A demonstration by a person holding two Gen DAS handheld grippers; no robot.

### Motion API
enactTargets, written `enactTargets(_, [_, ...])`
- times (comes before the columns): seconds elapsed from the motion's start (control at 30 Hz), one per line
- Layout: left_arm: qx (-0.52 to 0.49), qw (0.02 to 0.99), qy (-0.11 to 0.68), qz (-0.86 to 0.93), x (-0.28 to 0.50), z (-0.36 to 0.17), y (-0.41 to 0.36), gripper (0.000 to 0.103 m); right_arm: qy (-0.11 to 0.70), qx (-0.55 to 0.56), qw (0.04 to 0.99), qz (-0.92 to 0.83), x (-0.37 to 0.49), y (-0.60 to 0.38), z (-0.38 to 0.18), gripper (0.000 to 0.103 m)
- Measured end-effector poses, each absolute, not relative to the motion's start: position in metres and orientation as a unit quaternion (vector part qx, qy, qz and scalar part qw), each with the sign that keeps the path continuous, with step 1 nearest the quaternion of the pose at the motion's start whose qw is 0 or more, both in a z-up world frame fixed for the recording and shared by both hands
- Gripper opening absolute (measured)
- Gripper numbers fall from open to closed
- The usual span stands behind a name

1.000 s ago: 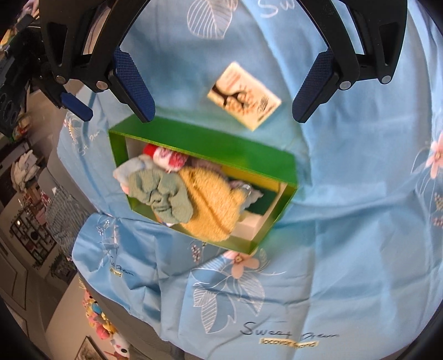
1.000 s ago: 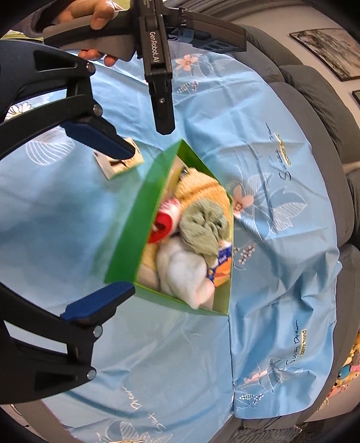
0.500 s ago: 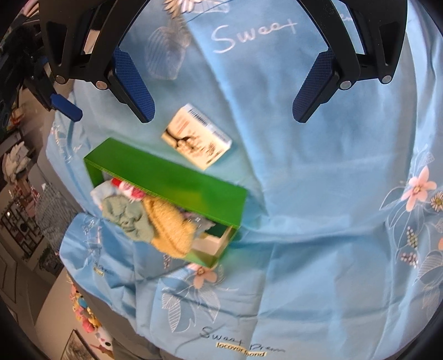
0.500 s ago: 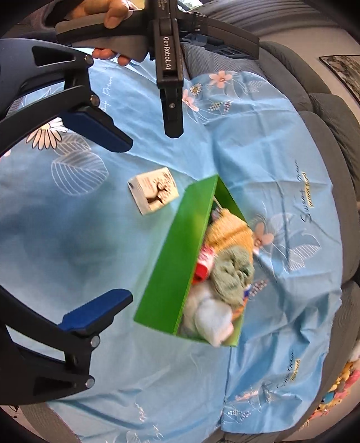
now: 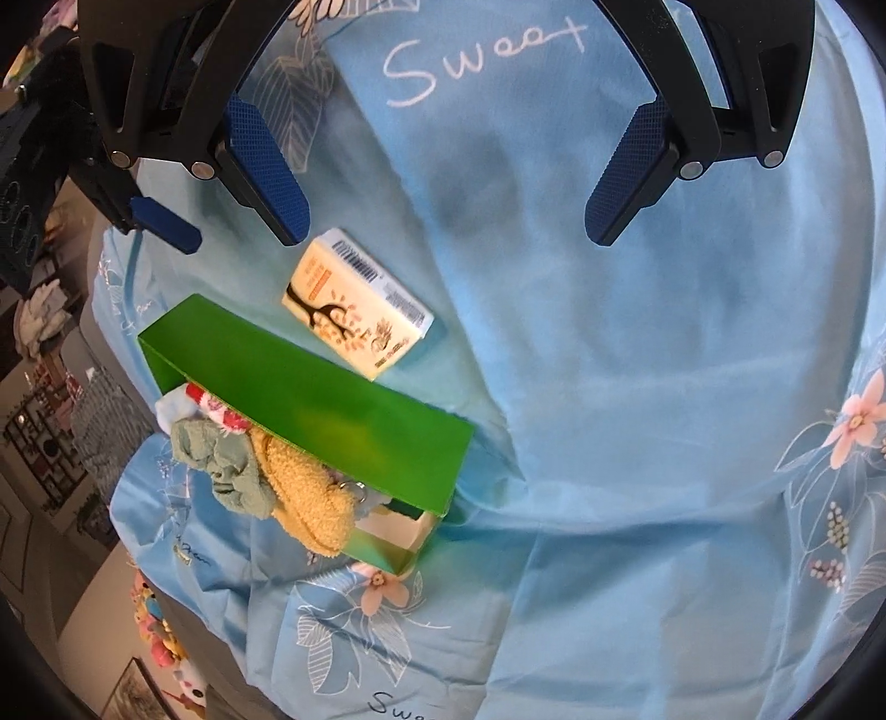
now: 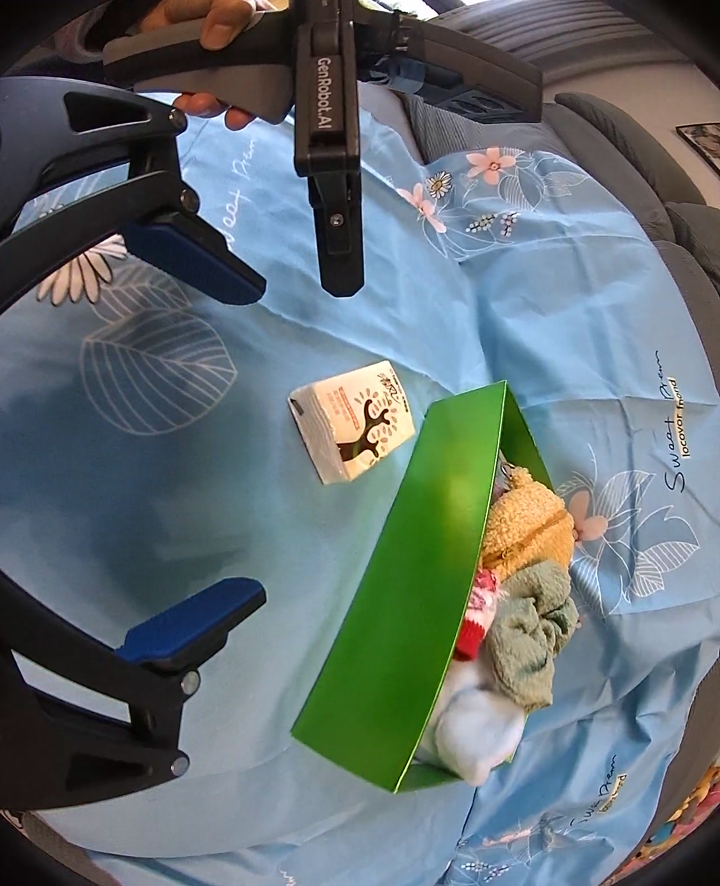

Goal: Organize soft objects
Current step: 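Move the left gripper down to the white tree-print tissue box, then grasp the white tissue box with the left gripper and lift it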

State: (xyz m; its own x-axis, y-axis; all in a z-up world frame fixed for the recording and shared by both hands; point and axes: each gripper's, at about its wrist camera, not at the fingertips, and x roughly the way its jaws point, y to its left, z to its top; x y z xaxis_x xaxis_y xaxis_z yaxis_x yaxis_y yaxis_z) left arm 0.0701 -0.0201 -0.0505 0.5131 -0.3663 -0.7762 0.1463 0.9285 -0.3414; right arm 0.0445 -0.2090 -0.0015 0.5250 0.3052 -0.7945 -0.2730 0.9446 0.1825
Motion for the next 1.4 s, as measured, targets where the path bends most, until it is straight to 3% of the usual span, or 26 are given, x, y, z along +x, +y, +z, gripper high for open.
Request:
enactTargets(0.43, [-0.082,0.862,0.461,-0.196,0.117,-0.055,-0.053,0.1,0.47,0.025,0.865,0.174,0.073,-0.201,-0.019,0.097])
enactTargets(0.53, [-0.088,0.856,0.465,-0.21,0.128,-0.06,-0.058,0.1,0.475,0.023,0.861,0.183,0.081,-0.196,-0.023,0.09])
enactTargets(0.6, [-0.092,0.852,0.469,-0.212,0.133,-0.064,-0.059,0.1,0.479,0.015,0.857,0.188,0.086,-0.19,-0.026,0.074])
enactTargets(0.7, [-0.091,0.85,0.468,-0.226,0.136,-0.067,-0.06,0.099,0.484,0.005,0.853,0.196,0.092,-0.184,-0.03,0.067])
enactTargets(0.73, [-0.087,0.849,0.468,-0.228,0.137,-0.068,-0.061,0.098,0.485,0.002,0.852,0.198,0.093,-0.182,-0.031,0.066])
enactTargets(0.9, [-0.093,0.839,0.478,-0.244,0.14,-0.074,-0.062,0.068,0.488,-0.009,0.849,0.202,0.098,-0.176,-0.035,0.056])
enactTargets(1.4, [-0.101,0.851,0.459,-0.234,0.108,-0.059,-0.055,0.067,0.47,-0.003,0.855,0.219,0.082,-0.173,-0.021,0.053])
